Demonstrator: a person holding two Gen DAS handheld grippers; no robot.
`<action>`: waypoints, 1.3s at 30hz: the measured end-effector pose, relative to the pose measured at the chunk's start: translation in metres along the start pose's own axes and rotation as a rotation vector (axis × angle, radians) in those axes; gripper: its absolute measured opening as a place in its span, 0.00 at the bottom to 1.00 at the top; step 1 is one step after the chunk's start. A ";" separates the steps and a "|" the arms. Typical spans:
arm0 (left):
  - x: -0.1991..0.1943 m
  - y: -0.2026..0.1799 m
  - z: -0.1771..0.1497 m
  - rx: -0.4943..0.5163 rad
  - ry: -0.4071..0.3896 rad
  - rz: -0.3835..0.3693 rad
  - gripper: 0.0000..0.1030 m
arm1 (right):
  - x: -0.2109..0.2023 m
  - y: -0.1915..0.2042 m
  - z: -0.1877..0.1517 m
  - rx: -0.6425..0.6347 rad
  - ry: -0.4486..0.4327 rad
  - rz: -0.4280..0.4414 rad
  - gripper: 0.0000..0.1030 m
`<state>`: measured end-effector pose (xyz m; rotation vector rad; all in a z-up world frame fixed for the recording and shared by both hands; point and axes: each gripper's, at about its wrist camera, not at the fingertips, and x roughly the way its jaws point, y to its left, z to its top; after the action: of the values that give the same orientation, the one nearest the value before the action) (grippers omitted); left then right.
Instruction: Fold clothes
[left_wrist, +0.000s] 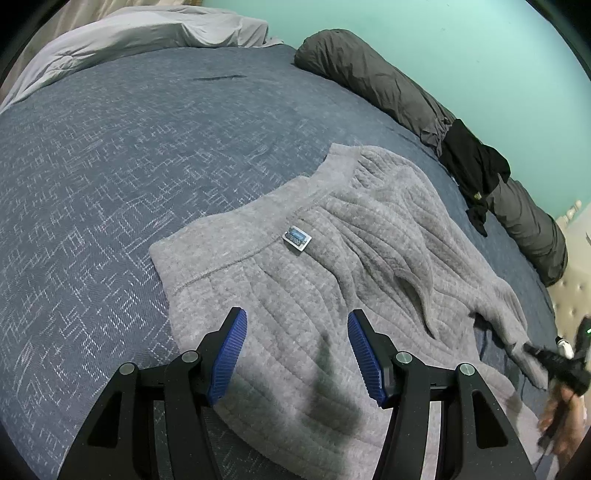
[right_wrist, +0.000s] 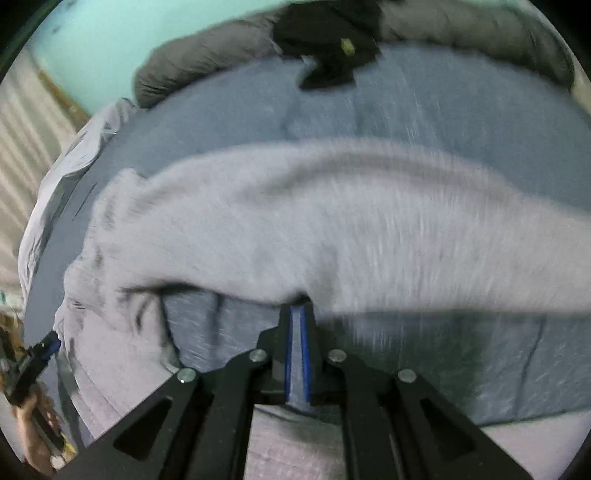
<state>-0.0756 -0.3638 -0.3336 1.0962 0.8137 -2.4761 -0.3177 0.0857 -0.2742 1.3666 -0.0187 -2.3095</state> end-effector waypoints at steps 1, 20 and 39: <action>0.000 -0.002 0.001 0.005 -0.001 0.000 0.59 | -0.001 0.009 0.008 -0.032 -0.012 0.015 0.09; 0.030 -0.053 0.003 0.087 0.047 -0.043 0.59 | 0.177 0.240 0.147 -0.578 0.120 0.129 0.49; 0.043 -0.052 0.001 0.079 0.066 -0.042 0.59 | 0.231 0.264 0.174 -0.627 0.048 0.000 0.03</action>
<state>-0.1300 -0.3256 -0.3453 1.2051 0.7710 -2.5383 -0.4576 -0.2778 -0.3142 1.0814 0.6608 -2.0216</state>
